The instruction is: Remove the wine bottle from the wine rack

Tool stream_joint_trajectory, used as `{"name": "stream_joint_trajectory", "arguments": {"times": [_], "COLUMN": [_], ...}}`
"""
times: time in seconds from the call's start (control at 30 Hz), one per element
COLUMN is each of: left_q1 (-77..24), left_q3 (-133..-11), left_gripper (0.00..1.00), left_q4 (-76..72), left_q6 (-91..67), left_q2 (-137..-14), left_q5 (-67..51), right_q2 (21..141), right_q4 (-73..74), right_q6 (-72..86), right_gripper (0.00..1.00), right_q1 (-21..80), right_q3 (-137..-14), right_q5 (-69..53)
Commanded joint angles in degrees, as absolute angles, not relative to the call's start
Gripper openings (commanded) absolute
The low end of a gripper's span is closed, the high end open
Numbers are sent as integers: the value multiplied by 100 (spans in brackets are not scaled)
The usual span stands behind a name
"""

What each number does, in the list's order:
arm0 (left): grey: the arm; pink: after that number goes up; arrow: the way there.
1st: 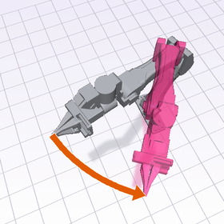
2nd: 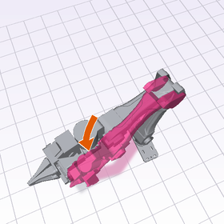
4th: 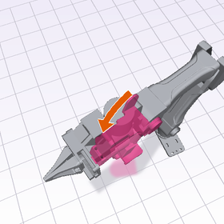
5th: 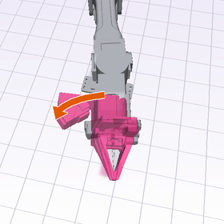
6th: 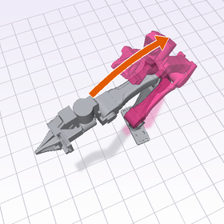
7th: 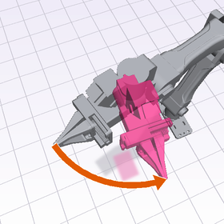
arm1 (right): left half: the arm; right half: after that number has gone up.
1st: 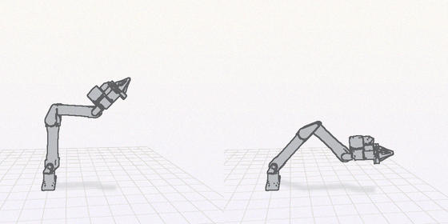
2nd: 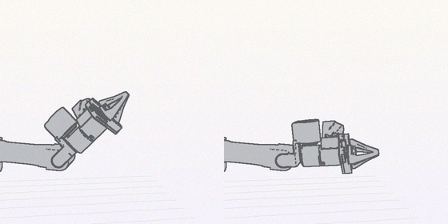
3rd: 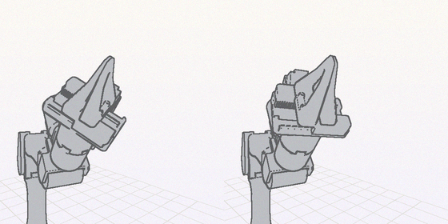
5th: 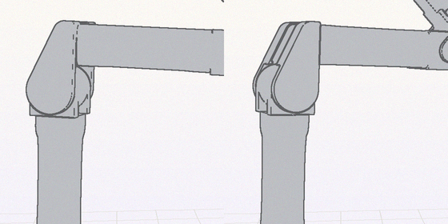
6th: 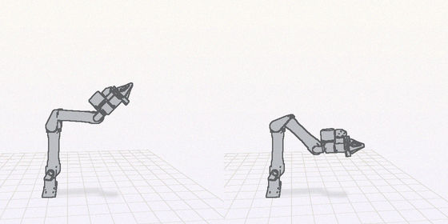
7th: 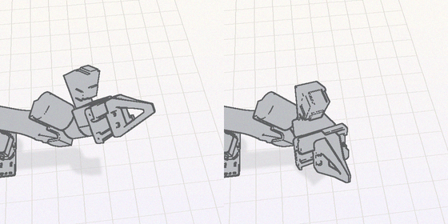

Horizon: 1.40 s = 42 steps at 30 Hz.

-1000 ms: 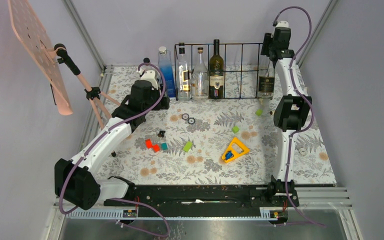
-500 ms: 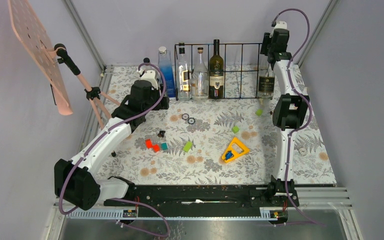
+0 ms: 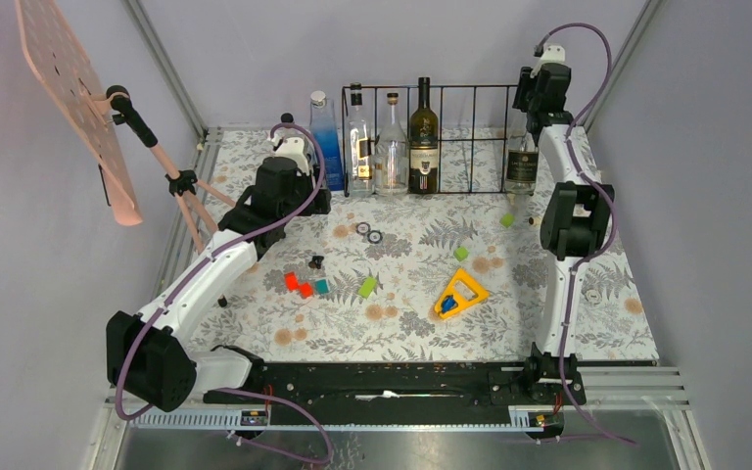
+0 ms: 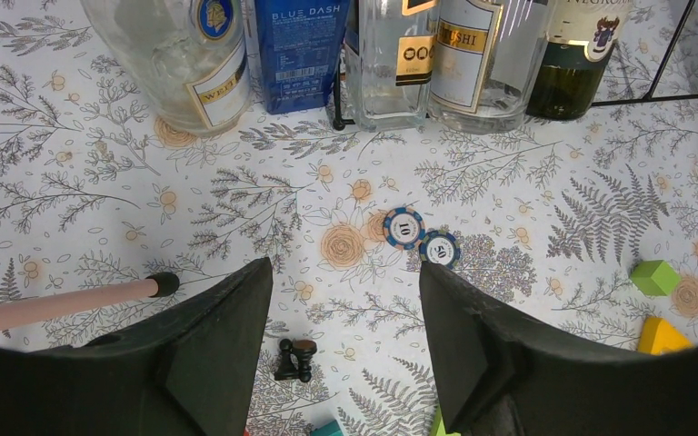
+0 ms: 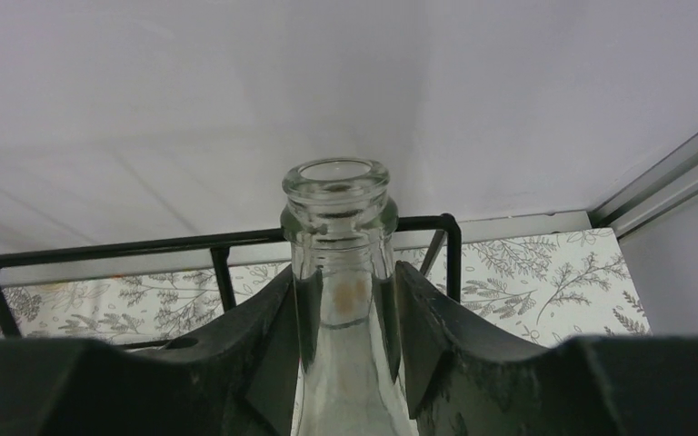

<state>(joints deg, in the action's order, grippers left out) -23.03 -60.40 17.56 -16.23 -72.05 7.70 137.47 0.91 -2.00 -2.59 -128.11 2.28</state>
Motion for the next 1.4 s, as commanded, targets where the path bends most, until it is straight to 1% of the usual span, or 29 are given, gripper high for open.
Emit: {"name": "stream_joint_trajectory", "arguments": {"times": [0.0,0.23,0.5,0.7,0.87,1.03,1.37], "left_q1": [-2279,-2276,-2276,-2272,-2276,-2276,-2276], "left_q3": [-6291,-6286,-6289,-6274,-6247,-6240,-6201], "left_gripper": [65,65,65,65,65,65,65], "left_q4": [1608,1599,1600,1599,1559,1545,1538], "left_q6": [-1529,-1538,-1547,-1508,-1486,-1469,-1390], "left_q2": [-7005,-6970,-7005,-6940,-6908,-6943,-6899], "left_q5": [877,865,841,900,914,966,1087], "right_q2": [12666,11410,10235,9535,8994,8669,7939], "right_q4": [-768,-1564,-2259,-2382,-2384,-2247,-2281], "right_q6": [-230,-477,-317,-290,-664,-1580,-1471], "right_gripper": [0,0,0,0,0,0,0], "right_q1": [-255,-255,-255,-226,-36,718,2049], "right_q3": [-12036,-10390,-8970,-8523,-8245,-8229,-7748], "right_q5": [141,198,120,72,188,384,826]}}
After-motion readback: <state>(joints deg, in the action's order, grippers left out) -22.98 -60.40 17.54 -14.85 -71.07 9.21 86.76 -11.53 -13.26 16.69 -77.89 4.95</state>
